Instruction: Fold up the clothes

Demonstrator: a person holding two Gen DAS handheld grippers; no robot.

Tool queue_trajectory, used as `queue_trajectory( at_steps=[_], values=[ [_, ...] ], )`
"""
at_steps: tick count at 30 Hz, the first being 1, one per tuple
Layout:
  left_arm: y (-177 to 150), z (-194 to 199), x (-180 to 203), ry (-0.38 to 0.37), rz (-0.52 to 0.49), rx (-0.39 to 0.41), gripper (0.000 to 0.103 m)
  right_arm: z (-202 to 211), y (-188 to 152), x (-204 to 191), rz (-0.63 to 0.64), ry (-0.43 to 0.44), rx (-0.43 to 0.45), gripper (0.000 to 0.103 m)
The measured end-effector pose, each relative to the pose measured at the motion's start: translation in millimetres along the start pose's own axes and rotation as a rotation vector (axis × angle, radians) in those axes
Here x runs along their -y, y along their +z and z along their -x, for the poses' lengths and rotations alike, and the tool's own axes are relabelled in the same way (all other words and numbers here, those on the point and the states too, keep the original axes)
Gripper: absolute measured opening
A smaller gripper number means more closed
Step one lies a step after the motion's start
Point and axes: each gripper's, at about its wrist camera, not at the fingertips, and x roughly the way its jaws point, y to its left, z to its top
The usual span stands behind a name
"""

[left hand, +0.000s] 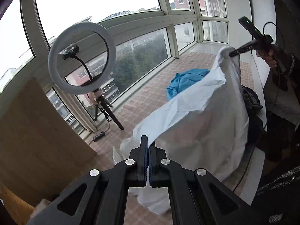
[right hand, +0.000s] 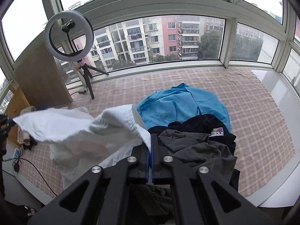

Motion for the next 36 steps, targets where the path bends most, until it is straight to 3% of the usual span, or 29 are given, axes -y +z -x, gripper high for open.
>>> queue_trajectory(
  at_steps=[2,4,5,8,9,13,14,16,20,23,24,25,26,27,30,33,36],
  values=[
    [-35,-36,34,-0.059,0.036,-0.1,0.0,3,10,9,-0.027,0.034,0.013,0.001],
    [-57,-67,57,-0.05,0.089,-0.182,0.001,3,17,10,-0.022,0.054,0.008,0.001],
    [-60,-69,63,-0.033,0.118,-0.176,0.004,1,20,8,-0.011,0.059,0.003,0.001],
    [-61,-63,77,0.035,0.194,-0.116,0.01,0,26,-1,0.034,0.058,-0.003,0.001],
    [-59,-54,81,0.067,0.21,-0.082,0.016,1,28,-4,0.048,0.065,0.001,0.001],
    [-48,-24,105,0.124,0.246,0.042,0.028,14,42,-18,0.076,0.13,0.031,0.001],
    [-44,-22,114,0.127,0.237,0.075,0.033,20,46,-23,0.083,0.149,0.042,0.001],
    [-33,-28,129,0.126,0.206,0.115,0.052,32,55,-37,0.106,0.178,0.073,0.001],
    [-21,-73,143,0.119,0.159,0.118,0.052,61,69,-72,0.163,0.213,0.127,0.001],
    [-20,-100,148,0.173,0.133,0.117,0.05,85,78,-101,0.203,0.227,0.17,0.001],
    [-20,-106,144,0.199,0.138,0.104,0.035,94,81,-111,0.218,0.229,0.188,0.001],
    [-19,-111,139,0.224,0.145,0.088,0.008,103,84,-120,0.231,0.228,0.206,0.001],
    [-18,-109,131,0.211,0.169,0.091,0.0,113,86,-128,0.243,0.222,0.226,0.001],
    [-17,-105,121,0.191,0.195,0.096,0.001,123,88,-136,0.255,0.217,0.246,0.001],
    [-14,-65,90,0.138,0.252,0.183,0.001,152,95,-160,0.291,0.199,0.305,0.001],
    [-10,-11,65,0.185,0.197,0.255,0.0,187,95,-172,0.298,0.196,0.378,0.001],
    [-6,50,31,0.174,0.161,0.33,0.0,226,91,-180,0.3,0.19,0.457,0.001]
  ],
)
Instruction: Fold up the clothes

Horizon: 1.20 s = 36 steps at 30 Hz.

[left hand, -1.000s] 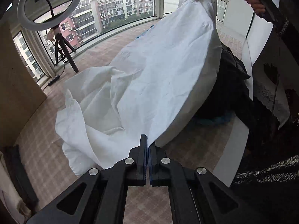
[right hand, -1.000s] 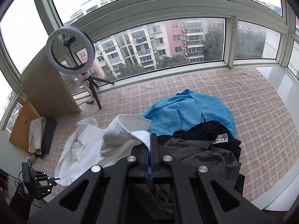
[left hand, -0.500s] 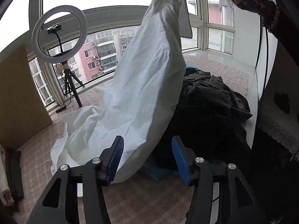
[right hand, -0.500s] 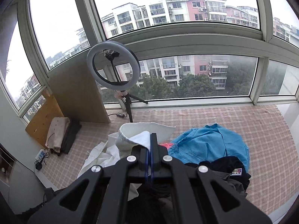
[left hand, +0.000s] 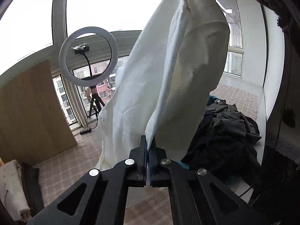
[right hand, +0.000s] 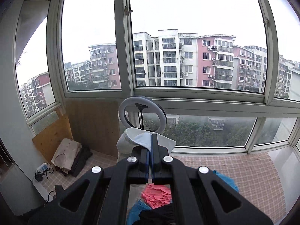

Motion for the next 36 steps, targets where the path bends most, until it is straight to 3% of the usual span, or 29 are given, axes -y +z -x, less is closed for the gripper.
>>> queue_trajectory(
  at_steps=[3,5,7,8,11,13,15,19,22,27,30,36],
  values=[
    [30,46,-39,-0.043,-0.036,0.043,0.001,38,7,-14,0.012,-0.017,0.073,0.001],
    [46,58,-59,-0.07,-0.072,0.027,0.003,57,6,-21,0.019,-0.036,0.101,0.001],
    [53,48,-69,-0.039,-0.097,-0.003,0.018,66,-4,-26,0.023,-0.084,0.1,0.001],
    [52,33,-72,-0.023,-0.101,-0.031,0.02,66,-11,-26,0.021,-0.114,0.089,0.001],
    [33,-32,-74,0.027,-0.118,-0.156,0.022,36,-51,-8,-0.013,-0.233,-0.019,0.001],
    [15,-64,-75,0.051,-0.098,-0.224,0.017,2,-91,17,-0.051,-0.307,-0.137,0.001],
    [-1,-74,-69,-0.008,-0.036,-0.246,0.014,-32,-136,47,-0.089,-0.366,-0.269,0.001],
    [-18,-63,-21,-0.102,-0.058,-0.235,0.017,-76,-208,109,-0.18,-0.431,-0.455,0.001],
    [-31,-56,27,-0.216,-0.051,-0.253,0.029,-83,-226,143,-0.209,-0.455,-0.493,0.001],
    [-64,-51,101,-0.31,-0.038,-0.292,0.032,-91,-223,174,-0.213,-0.419,-0.502,0.001],
    [-81,-60,136,-0.281,-0.064,-0.317,0.036,-103,-221,177,-0.183,-0.383,-0.515,0.001],
    [-88,-86,174,-0.074,-0.156,-0.28,0.036,-121,-221,180,-0.142,-0.325,-0.536,0.001]
  ],
)
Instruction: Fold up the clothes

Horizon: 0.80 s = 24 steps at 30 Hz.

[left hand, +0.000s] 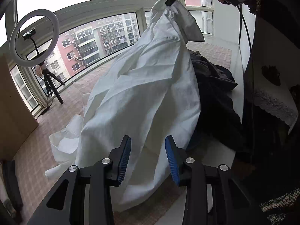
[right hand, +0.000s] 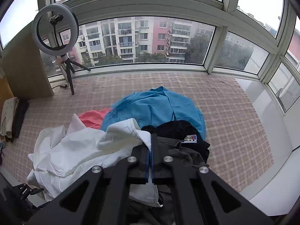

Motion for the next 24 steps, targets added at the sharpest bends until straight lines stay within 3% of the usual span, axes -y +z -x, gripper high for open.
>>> queue_trajectory(
  at_steps=[2,3,4,5,9,14,19,22,24],
  values=[
    [3,-13,-4,0.05,0.014,-0.005,0.031,-3,2,1,-0.002,0.015,0.0,0.001],
    [4,-19,-7,0.079,0.009,-0.017,0.012,-4,2,2,-0.004,0.02,0.001,0.001],
    [5,-21,-11,0.084,0.011,-0.038,0.002,-5,1,3,-0.006,0.024,0.0,0.001],
    [6,-17,-16,0.057,0.023,-0.041,0.001,-5,1,4,-0.008,0.027,0.0,0.001],
    [9,11,-29,-0.076,0.033,-0.048,0.0,-4,-6,9,-0.018,0.035,-0.001,0.001],
    [9,37,-42,-0.452,0.11,-0.128,0.0,3,-23,15,-0.027,0.04,-0.005,0.001],
    [-6,-8,-38,-0.455,0.126,-0.288,0.001,-12,-48,16,-0.015,0.004,-0.058,0.001],
    [1,9,-54,-0.477,0.165,-0.276,0.003,-12,-51,25,-0.042,0.008,-0.058,0.001],
    [11,35,-70,-0.457,0.165,-0.213,0.009,-10,-51,32,-0.064,0.019,-0.054,0.001]
  ],
)
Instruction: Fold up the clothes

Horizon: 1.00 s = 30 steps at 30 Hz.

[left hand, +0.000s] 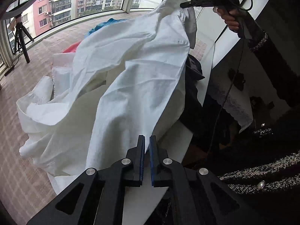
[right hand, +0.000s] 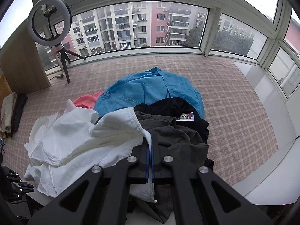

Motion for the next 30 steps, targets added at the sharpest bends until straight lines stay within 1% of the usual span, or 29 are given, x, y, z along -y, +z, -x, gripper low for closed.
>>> queue_trajectory(
  at_steps=[1,3,4,6,8,9,11,12,13,14,15,16,18,20,22,25,28,30],
  values=[
    [3,13,-3,0.021,-0.002,0.032,0.016,2,1,2,-0.007,0.011,0.004,0.001],
    [10,27,-14,0.114,0.001,0.09,0.019,6,3,3,-0.008,0.019,0.013,0.001],
    [13,22,-20,0.168,-0.009,0.089,0.019,6,4,2,-0.003,0.02,0.017,0.001],
    [17,3,-26,0.249,-0.063,0.058,0.019,6,6,0,0.002,0.024,0.022,0.001],
    [20,-20,-33,0.314,-0.122,0.018,0.024,5,8,-2,0.009,0.026,0.024,0.001],
    [21,-31,-35,0.344,-0.148,0.001,0.023,4,9,-3,0.012,0.028,0.024,0.001],
    [24,-44,-40,0.38,-0.193,-0.013,0.024,3,10,-5,0.017,0.031,0.023,0.001],
    [26,-49,-41,0.398,-0.207,-0.017,0.024,3,10,-5,0.02,0.033,0.024,0.001],
    [28,-52,-45,0.416,-0.209,-0.022,0.011,3,11,-6,0.022,0.035,0.025,0.001],
    [29,-55,-48,0.434,-0.208,-0.027,0.001,3,12,-6,0.023,0.037,0.026,0.001],
    [32,-56,-52,0.45,-0.199,-0.027,0.0,2,12,-5,0.024,0.04,0.026,0.001],
    [36,-54,-56,0.45,-0.188,-0.018,0.0,2,13,-5,0.024,0.042,0.026,0.001],
    [44,-37,-61,0.439,-0.152,0.024,0.0,1,15,-4,0.024,0.047,0.026,0.001],
    [53,-11,-61,0.441,-0.118,0.089,0.0,-2,15,-2,0.022,0.05,0.023,0.001],
    [59,19,-54,0.455,-0.104,0.15,0.0,-5,16,2,0.012,0.056,0.017,0.001],
    [59,50,-20,0.507,-0.17,0.219,0.0,-10,16,9,-0.013,0.072,0.006,0.001],
    [45,45,22,0.482,-0.219,0.22,0.0,-16,14,17,-0.038,0.084,-0.003,0.001],
    [30,25,42,0.436,-0.223,0.207,0.0,-21,12,21,-0.05,0.081,-0.011,0.001]
  ],
)
